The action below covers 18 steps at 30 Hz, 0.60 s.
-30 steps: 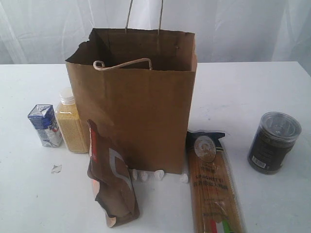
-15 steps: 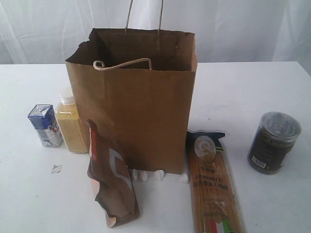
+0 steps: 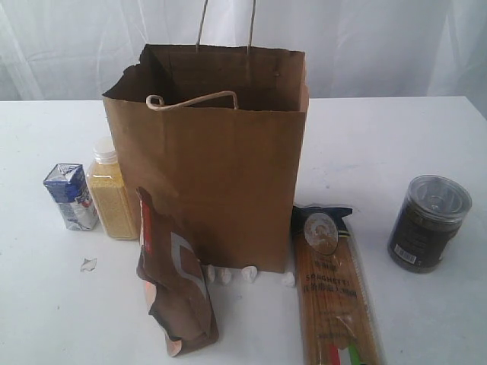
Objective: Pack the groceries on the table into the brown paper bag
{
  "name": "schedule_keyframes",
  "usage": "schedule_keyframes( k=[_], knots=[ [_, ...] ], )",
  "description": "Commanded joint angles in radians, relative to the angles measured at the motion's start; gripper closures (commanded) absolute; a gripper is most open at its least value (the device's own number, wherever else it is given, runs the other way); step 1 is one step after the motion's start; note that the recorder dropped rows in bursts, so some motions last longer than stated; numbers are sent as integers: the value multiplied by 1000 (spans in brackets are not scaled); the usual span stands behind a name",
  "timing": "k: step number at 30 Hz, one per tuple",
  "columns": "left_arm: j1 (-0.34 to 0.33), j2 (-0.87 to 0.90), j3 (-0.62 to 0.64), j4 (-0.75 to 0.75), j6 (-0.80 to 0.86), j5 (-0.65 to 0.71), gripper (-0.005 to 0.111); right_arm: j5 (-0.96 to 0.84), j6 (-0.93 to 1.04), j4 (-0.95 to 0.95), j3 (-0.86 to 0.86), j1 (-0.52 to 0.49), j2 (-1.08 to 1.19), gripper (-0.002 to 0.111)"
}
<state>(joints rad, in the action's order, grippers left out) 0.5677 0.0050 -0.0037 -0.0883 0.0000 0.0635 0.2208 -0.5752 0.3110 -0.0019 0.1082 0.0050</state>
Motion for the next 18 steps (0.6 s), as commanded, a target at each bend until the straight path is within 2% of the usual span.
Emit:
schedule_keyframes(
  k=[1,3,7,10,14,16,18],
  knots=[
    [2,-5,4,-12,0,8,106,40,-34,-1,2,1,-5,103],
    [2,-5,4,-12,0,8,106,-6,-30,-30,-14,1,-5,103],
    [2,-5,4,-12,0,8,106,-303,-23,-194,-171,1,-5,103],
    [2,-5,4,-12,0,8,106,-520,105,-237,-299,1,41,103],
    [2,-5,4,-12,0,8,106,-713,284,-225,-455,1,169,103],
    [2,-5,4,-12,0,8,106,-795,401,-209,-543,1,250,98],
    [2,-5,4,-12,0,8,106,-868,475,-207,-629,1,330,89]
  ],
)
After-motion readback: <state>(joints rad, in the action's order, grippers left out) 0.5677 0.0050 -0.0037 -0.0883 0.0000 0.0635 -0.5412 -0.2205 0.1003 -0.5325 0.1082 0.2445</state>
